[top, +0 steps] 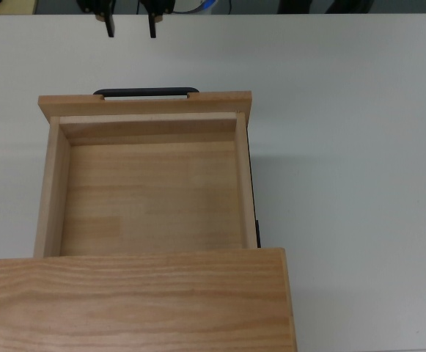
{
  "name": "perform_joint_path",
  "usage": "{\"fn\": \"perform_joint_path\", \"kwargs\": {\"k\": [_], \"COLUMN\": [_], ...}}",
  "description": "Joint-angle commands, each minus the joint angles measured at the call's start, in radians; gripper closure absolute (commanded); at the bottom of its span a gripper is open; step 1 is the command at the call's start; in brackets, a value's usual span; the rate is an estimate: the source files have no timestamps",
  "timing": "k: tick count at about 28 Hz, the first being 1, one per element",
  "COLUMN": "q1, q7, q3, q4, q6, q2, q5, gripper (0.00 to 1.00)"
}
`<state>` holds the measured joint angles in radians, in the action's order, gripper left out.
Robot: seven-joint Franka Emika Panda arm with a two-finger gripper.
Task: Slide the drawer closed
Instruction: 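Lower the gripper onto the drawer front beside the black handle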
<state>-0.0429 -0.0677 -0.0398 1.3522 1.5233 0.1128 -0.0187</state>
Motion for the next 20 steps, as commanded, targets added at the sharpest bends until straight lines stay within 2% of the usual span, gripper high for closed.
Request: {"fn": "perform_joint_path", "kwargs": {"k": [1,8,20], "q1": [0.005,0.005,0.009], "q7": [-0.007,-0.007,-0.001], "q3": [0.0,-0.005,-0.008], "q4": [0.01,0.013,0.024], "q6": [-0.064,-0.13,-0.12], "q2": [-0.012,0.005,0.077], "q5": [-0.012,-0.01,-0.012], "gripper": [1.0,1.0,1.0]}}
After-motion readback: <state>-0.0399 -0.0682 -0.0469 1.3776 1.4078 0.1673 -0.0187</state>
